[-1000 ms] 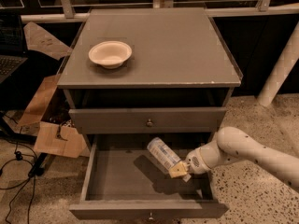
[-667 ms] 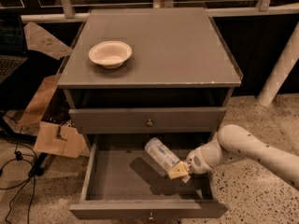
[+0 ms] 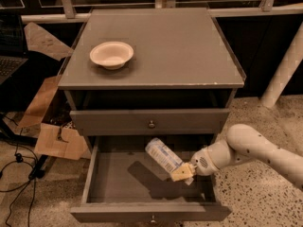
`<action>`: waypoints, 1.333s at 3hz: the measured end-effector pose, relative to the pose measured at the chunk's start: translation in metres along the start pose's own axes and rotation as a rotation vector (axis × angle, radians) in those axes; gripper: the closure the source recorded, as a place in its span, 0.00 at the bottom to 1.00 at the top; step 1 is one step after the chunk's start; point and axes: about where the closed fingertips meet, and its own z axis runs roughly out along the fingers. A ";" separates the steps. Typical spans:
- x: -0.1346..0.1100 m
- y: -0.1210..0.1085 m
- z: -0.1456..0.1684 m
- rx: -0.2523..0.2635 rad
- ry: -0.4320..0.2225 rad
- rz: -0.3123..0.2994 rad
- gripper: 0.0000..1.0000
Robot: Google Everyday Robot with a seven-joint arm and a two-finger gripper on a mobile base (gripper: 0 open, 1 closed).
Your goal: Pick blue plastic bottle from middle drawer and place on counter
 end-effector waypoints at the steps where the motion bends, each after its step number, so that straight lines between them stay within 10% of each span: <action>1: 0.002 0.044 -0.037 -0.112 -0.037 -0.072 1.00; 4: -0.021 0.150 -0.139 -0.123 -0.038 -0.281 1.00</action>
Offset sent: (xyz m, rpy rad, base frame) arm -0.0722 -0.0023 0.1780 0.1815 -0.1659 0.2168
